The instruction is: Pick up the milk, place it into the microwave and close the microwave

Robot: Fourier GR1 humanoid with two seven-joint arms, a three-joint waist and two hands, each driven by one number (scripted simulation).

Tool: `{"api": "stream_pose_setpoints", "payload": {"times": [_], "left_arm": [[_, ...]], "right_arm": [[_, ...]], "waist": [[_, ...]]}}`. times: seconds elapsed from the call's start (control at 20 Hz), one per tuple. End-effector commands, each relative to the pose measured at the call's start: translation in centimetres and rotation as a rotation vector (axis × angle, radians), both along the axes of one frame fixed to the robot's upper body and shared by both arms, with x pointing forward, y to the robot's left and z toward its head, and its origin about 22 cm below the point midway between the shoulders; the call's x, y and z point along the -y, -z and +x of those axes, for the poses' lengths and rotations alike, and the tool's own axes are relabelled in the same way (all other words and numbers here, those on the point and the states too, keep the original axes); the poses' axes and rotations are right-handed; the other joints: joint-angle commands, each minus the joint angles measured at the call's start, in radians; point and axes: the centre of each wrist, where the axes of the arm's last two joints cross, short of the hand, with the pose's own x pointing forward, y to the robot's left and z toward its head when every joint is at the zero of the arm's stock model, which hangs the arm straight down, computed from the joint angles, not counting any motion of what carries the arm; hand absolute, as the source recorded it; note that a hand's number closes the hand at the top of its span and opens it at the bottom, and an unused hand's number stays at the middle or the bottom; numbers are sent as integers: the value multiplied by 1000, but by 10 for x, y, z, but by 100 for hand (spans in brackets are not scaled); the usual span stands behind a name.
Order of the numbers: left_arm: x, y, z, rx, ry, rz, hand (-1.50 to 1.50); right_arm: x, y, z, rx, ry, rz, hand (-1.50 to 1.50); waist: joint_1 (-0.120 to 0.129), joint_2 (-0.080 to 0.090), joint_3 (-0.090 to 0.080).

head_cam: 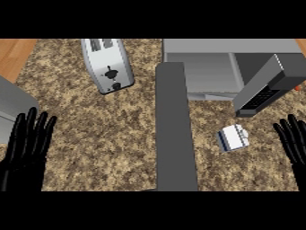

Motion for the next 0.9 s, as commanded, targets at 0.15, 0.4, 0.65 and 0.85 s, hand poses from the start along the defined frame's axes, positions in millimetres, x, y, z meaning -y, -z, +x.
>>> {"api": "stream_pose_setpoints", "payload": {"times": [0.15,0.4,0.65,0.85], "left_arm": [[6,6,-10,11,3,-8,-150],[6,12,-41,18,-6,18,-150],[-14,18,-57,22,-11,-8,-150],[16,21,-45,25,-15,5,-150]], "right_arm": [[-1,28,-12,-41,28,44,-150],[16,57,6,-69,31,54,-150],[10,93,13,-93,109,33,-150],[-15,113,29,-90,155,20,-150]], "waist": [[-3,0,0],[3,0,0],[7,0,0],[4,1,0]]}}
